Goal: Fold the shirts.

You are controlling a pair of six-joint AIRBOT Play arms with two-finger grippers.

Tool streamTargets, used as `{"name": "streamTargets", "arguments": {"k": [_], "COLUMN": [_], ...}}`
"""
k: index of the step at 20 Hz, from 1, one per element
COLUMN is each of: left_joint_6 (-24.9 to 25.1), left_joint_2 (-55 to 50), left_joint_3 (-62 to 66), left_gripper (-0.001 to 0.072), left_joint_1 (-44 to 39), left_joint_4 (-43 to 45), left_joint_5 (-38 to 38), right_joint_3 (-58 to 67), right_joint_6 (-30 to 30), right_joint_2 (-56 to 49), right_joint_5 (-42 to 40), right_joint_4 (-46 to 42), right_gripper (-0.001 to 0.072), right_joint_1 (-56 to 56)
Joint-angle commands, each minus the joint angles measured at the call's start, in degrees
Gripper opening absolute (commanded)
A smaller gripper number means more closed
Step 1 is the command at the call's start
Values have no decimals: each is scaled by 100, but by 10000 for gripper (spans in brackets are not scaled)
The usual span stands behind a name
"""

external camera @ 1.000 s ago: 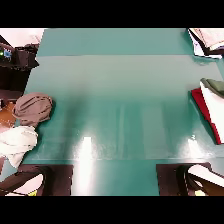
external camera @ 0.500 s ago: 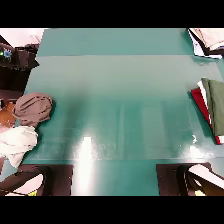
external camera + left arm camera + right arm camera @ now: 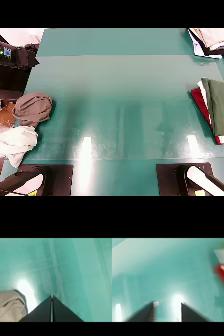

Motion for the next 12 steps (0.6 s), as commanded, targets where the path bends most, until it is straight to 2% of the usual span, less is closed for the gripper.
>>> {"name": "streamTargets", "arguments": {"k": [1,6,12], "left_joint_6": [-2,-4,-2], "left_joint_2": [2,2,2], "left_joint_3": [0,0,0], "left_gripper": [27,27,27], "left_joint_1": [-2,-2,-2], "left_joint_4": [2,2,2], "left_joint_5": [17,17,17], "right_joint_3": [4,4,4], "right_joint_6": [-2,0,2], "right_joint_2": [24,24,24], "right_joint_5": [-284,-413,-343], "right_joint_4": [122,125,131], "right_gripper": [19,18,18], "right_joint_1": [1381,2271,2400]}}
